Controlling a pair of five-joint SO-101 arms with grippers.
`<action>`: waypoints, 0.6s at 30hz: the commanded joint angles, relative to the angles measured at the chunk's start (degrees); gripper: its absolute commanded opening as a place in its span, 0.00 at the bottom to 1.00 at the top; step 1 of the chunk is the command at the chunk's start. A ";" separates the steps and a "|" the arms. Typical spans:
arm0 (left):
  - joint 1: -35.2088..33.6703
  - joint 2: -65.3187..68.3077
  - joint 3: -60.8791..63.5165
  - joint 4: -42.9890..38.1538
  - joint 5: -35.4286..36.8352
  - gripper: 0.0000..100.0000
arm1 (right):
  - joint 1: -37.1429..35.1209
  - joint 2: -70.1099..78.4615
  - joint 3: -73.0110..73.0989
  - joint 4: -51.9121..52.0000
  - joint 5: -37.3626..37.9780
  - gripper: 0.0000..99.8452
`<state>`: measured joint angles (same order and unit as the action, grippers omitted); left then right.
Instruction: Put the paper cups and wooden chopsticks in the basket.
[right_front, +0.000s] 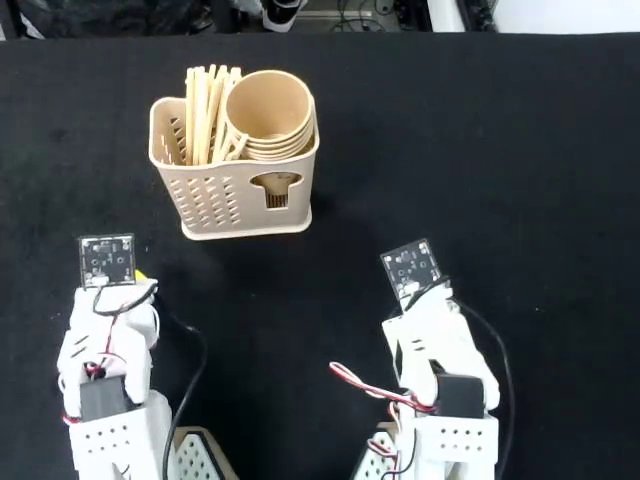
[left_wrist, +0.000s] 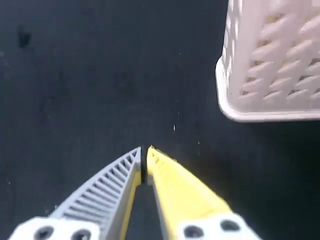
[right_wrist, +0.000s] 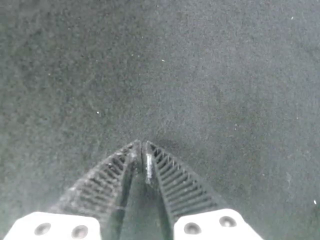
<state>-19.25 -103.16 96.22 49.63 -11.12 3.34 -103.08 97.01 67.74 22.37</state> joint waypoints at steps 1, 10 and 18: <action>-0.66 -0.70 1.19 6.68 -0.53 0.04 | -0.35 -3.56 -0.48 5.63 0.18 0.01; -0.66 -0.70 1.19 23.12 -0.53 0.03 | -0.35 -3.82 -0.48 6.51 0.18 0.01; -0.48 -0.70 1.19 23.12 -0.53 0.03 | -0.35 -3.82 -0.48 6.51 0.18 0.01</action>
